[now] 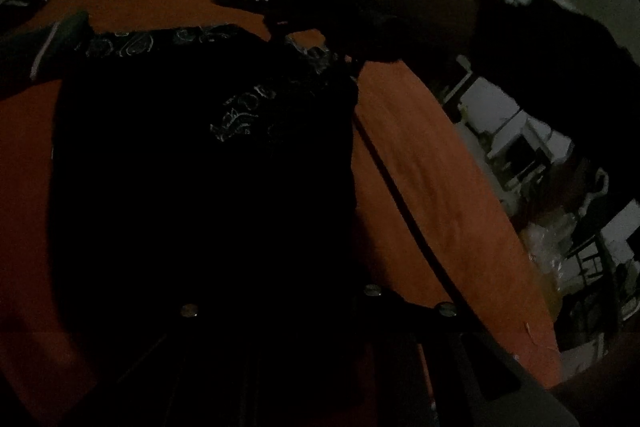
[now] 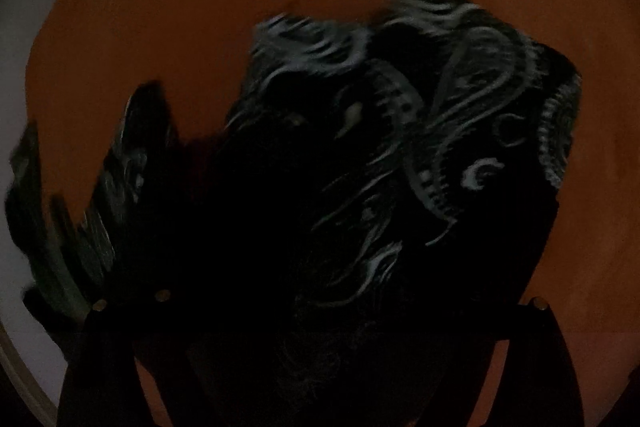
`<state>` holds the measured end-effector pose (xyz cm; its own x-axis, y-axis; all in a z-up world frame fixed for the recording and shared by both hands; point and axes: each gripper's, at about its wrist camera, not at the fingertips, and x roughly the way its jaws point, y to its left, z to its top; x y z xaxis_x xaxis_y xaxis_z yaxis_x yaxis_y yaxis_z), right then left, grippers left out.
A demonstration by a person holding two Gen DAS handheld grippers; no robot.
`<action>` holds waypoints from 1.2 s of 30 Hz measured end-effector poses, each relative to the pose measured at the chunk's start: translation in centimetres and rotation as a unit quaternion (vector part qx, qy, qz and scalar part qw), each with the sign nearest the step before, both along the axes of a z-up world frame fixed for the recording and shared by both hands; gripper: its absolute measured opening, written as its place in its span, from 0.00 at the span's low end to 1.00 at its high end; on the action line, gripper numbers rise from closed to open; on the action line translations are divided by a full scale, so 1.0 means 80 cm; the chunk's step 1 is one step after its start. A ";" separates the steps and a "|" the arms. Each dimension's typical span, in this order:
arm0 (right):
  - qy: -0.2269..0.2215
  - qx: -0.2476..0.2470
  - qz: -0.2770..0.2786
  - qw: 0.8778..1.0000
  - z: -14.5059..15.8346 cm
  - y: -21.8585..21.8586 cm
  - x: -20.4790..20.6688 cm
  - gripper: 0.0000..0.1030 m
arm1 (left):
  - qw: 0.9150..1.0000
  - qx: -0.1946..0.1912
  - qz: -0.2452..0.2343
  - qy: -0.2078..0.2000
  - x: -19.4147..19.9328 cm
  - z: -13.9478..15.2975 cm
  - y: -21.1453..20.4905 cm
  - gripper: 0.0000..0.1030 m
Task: Fold clothes
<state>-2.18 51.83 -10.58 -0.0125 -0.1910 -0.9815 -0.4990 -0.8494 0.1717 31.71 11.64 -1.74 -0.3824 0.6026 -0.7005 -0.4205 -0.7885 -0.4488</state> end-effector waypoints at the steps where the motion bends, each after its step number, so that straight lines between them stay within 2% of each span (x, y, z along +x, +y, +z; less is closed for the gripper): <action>1: -0.007 0.014 0.015 1.000 0.000 -0.009 -0.004 0.85 | 1.000 0.000 0.000 -0.004 -0.001 -0.001 0.000 0.12; 3: -0.013 0.057 0.030 0.998 -0.002 -0.022 -0.010 0.70 | 1.000 -0.001 0.001 -0.006 -0.001 -0.001 -0.002 0.12; 5: 0.000 0.085 0.065 0.994 0.008 -0.034 -0.012 0.26 | 1.000 -0.001 0.002 -0.006 -0.002 0.000 -0.007 0.12; 7: 0.020 0.082 0.076 0.994 0.026 -0.035 -0.004 0.07 | 1.000 0.000 0.005 -0.007 -0.001 0.000 -0.013 0.12; 14: 0.079 0.018 0.040 0.996 0.066 -0.012 0.034 0.03 | 1.000 0.000 0.005 -0.004 0.005 -0.001 -0.021 0.12; 18: 0.129 -0.053 0.024 0.990 0.101 -0.011 0.054 0.03 | 1.000 -0.011 0.014 0.019 0.016 0.003 -0.025 0.12; 20: 0.151 -0.064 0.039 0.986 0.123 -0.033 0.035 0.03 | 0.999 -0.020 0.026 0.023 0.018 0.000 -0.031 0.13; 24: 0.180 -0.056 0.111 0.976 0.167 -0.122 0.000 0.03 | 0.998 -0.003 0.053 0.016 0.028 -0.007 -0.059 0.12; 25: 0.182 -0.048 0.130 0.974 0.159 -0.156 -0.015 0.03 | 0.998 0.011 0.057 0.012 0.031 -0.009 -0.066 0.12; 28: 0.178 0.012 0.193 0.965 0.173 -0.210 -0.031 0.03 | 0.997 0.047 0.060 0.010 0.041 -0.010 -0.081 0.12; 30: 0.192 0.060 0.236 0.951 0.185 -0.253 -0.021 0.03 | 0.996 0.065 0.051 0.020 0.049 -0.005 -0.084 0.12; 31: 0.193 0.067 0.241 0.949 0.195 -0.257 -0.008 0.03 | 0.996 0.078 0.045 0.026 0.053 0.000 -0.083 0.12; 34: 0.202 0.043 0.203 0.957 0.200 -0.219 0.024 0.03 | 0.993 0.101 0.019 0.052 0.064 0.016 -0.074 0.12; 36: 0.212 0.031 0.159 0.964 0.201 -0.170 0.049 0.03 | 0.993 0.099 -0.008 0.071 0.068 0.026 -0.060 0.12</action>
